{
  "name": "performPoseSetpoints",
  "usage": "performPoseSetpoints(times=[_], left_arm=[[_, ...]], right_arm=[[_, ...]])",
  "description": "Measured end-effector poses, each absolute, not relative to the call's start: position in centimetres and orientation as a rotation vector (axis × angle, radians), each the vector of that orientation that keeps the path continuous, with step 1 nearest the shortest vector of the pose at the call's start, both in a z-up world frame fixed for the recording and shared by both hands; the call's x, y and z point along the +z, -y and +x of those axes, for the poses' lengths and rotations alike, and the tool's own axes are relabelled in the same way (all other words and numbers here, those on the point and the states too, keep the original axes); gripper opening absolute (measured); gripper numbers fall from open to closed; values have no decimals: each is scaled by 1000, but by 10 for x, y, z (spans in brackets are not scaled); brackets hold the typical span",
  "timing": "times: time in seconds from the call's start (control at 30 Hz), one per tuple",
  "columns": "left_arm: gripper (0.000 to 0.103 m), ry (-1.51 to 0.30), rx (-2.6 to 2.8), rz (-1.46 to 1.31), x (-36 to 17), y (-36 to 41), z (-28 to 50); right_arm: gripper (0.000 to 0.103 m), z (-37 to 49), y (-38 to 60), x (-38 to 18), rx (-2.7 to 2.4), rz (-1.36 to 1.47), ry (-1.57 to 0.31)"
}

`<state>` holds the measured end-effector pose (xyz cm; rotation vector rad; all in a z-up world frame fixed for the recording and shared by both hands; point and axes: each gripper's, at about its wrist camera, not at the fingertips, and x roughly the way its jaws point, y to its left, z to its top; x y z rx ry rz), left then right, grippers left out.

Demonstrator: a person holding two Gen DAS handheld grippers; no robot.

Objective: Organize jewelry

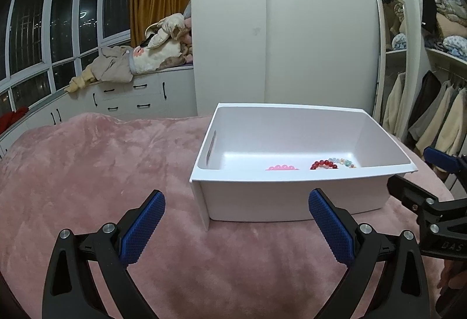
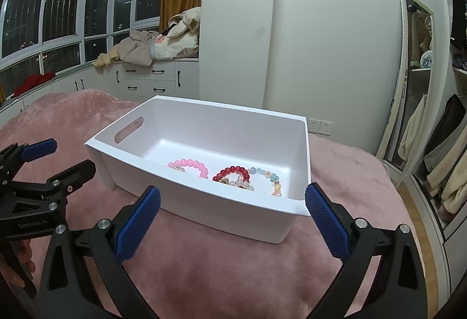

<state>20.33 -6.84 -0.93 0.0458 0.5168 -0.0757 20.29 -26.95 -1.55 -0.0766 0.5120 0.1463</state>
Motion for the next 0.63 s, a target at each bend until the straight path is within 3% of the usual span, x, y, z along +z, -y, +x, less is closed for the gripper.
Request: performPoseSetpoints(times=[0.63], left_arm=[[100, -508, 18, 79, -14, 60, 208]], right_arm=[[98, 205, 269, -17, 150, -86, -516]])
